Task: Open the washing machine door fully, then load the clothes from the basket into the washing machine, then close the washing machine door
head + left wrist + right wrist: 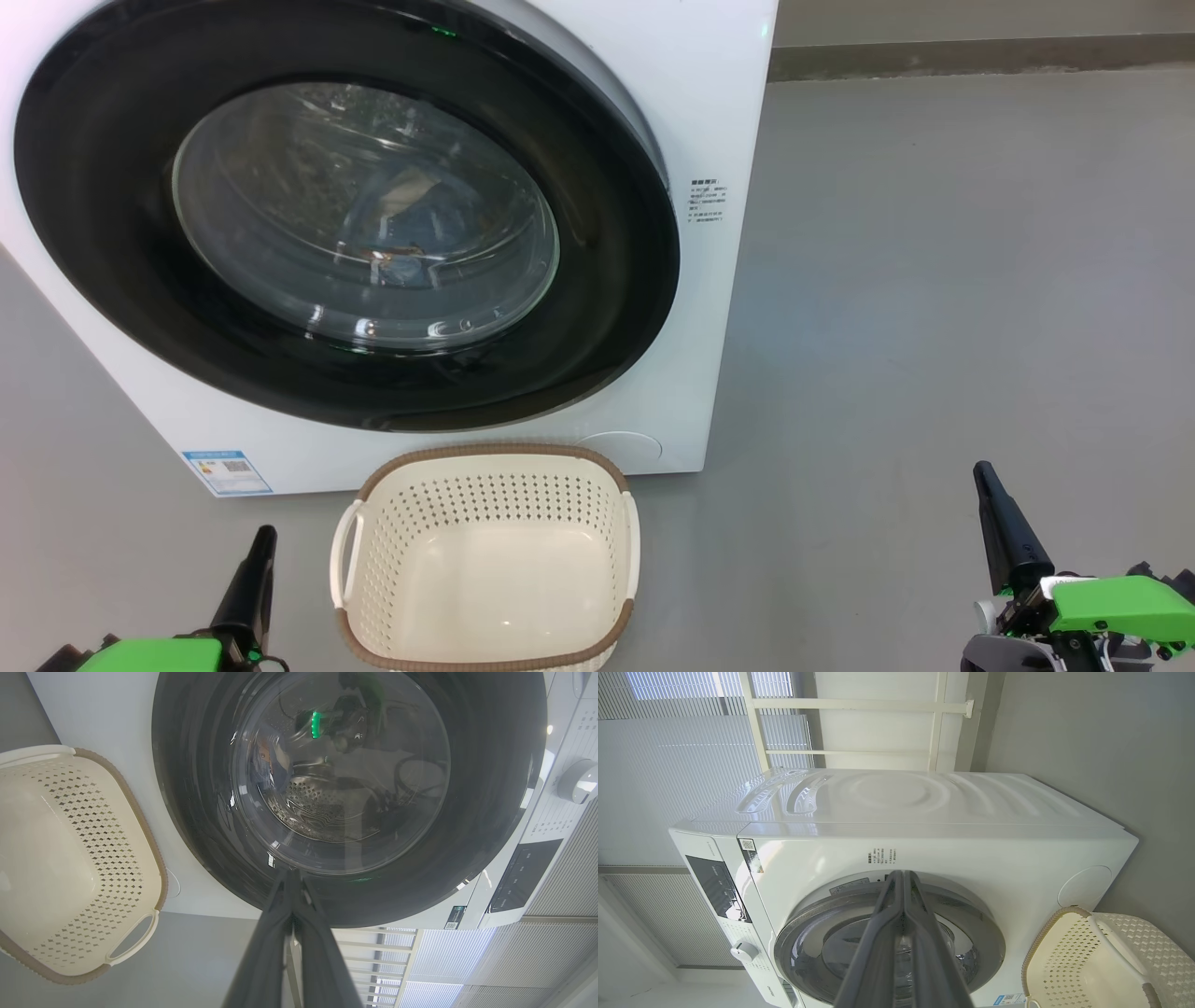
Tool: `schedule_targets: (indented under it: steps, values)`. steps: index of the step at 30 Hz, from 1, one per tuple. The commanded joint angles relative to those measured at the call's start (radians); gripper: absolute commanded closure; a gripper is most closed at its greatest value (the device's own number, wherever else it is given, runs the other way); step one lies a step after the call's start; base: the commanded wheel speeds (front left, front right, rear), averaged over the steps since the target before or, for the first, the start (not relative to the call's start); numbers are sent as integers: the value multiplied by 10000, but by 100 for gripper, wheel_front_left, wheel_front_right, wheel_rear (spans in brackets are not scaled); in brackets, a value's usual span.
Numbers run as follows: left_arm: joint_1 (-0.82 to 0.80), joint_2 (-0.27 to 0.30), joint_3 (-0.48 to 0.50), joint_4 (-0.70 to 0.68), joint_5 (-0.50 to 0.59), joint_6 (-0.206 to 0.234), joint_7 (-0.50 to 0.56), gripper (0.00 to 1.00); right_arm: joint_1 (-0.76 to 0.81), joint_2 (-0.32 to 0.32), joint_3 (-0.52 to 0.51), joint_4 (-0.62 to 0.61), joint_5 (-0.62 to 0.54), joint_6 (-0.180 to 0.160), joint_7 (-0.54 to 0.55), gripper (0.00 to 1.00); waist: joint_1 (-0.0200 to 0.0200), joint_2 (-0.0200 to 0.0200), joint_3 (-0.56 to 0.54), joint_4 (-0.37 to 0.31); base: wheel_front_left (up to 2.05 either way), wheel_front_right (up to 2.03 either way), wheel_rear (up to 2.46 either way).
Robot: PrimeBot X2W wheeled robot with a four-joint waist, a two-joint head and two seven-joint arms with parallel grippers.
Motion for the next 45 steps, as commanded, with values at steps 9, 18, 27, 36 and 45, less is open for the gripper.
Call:
schedule_targets:
  steps: [9, 18, 27, 36, 45]
  values:
    - [-463, 125, 299, -211, -77, -19, 69, 100, -219, -25, 187, -286, -20, 16, 58, 100, 0, 0, 0, 0, 0, 0, 0]
    - [-463, 125, 299, -211, -77, -19, 69, 100, -221, -13, 170, -285, -34, 16, 71, 100, 0, 0, 0, 0, 0, 0, 0]
    - [-463, 125, 298, -212, -78, -19, 68, 100, -222, 0, 152, -284, -49, 16, 85, 100, 0, 0, 0, 0, 0, 0, 0]
    - [-463, 125, 298, -212, -78, -19, 68, 100, -223, 9, 139, -283, -60, 16, 96, 100, 0, 0, 0, 0, 0, 0, 0]
    - [-463, 125, 297, -212, -78, -19, 68, 100, -225, 19, 124, -282, -72, 16, 107, 100, 0, 0, 0, 0, 0, 0, 0]
